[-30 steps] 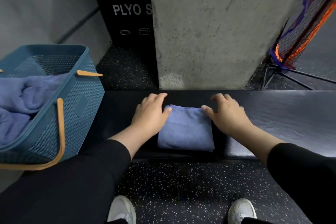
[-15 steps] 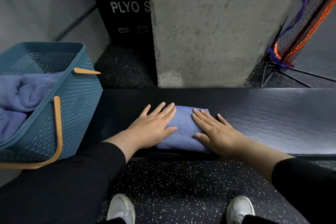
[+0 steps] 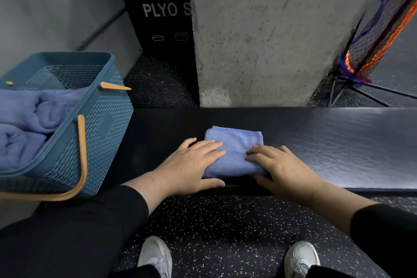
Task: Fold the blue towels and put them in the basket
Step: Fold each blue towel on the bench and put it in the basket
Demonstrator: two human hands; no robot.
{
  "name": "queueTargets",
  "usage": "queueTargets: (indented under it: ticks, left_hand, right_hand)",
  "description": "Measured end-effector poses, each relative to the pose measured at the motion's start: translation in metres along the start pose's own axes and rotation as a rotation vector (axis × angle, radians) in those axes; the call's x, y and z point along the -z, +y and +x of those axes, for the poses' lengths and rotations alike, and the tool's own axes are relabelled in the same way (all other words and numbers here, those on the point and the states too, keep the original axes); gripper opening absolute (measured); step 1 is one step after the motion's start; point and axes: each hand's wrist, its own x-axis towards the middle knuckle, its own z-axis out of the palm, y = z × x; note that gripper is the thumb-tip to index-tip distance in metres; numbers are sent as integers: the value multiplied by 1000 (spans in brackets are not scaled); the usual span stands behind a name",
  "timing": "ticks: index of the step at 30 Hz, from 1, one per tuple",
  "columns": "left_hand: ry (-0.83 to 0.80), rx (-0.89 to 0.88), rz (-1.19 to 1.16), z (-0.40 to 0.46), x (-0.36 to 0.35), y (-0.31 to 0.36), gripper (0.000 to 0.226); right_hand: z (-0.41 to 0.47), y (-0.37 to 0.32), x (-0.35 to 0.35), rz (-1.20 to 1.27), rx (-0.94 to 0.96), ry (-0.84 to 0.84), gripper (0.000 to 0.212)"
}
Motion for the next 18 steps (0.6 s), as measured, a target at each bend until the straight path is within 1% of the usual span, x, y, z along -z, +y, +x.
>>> queueTargets:
  ticks: [1, 2, 4, 5, 6, 8, 10, 12, 15, 18]
  left_hand:
    - [29, 6, -6, 0, 0, 1, 85]
    - [60, 7, -16, 0, 1, 2, 78]
    - [123, 18, -77, 1, 3, 4, 53]
    - [135, 38, -131, 1, 5, 5, 43]
    - [137, 53, -188, 0, 8, 6, 38]
    - [117, 68, -285, -2, 12, 6, 35]
    - [112, 106, -376, -3, 15, 1, 24]
    - [104, 191, -479, -3, 19, -5, 27]
    - [94, 311, -616, 5, 25, -9, 33]
    - [159, 388, -738, 19, 25, -10, 18]
  right_hand:
    - [3, -1, 4, 11, -31, 3, 37]
    - [6, -2, 8, 31, -69, -4, 35]
    - [7, 0, 15, 70, -105, -33, 32]
    - [6, 1, 18, 80, -100, -43, 31]
    - [4, 2, 19, 83, -88, -61, 31]
    - [3, 3, 20, 80, -67, -106, 37]
    - [3, 1, 18, 117, -73, -99, 42]
    - [6, -2, 21, 192, -136, -48, 38]
    - [17, -1, 27, 298, -277, -54, 29]
    - [28, 5, 28, 351, -360, -25, 27]
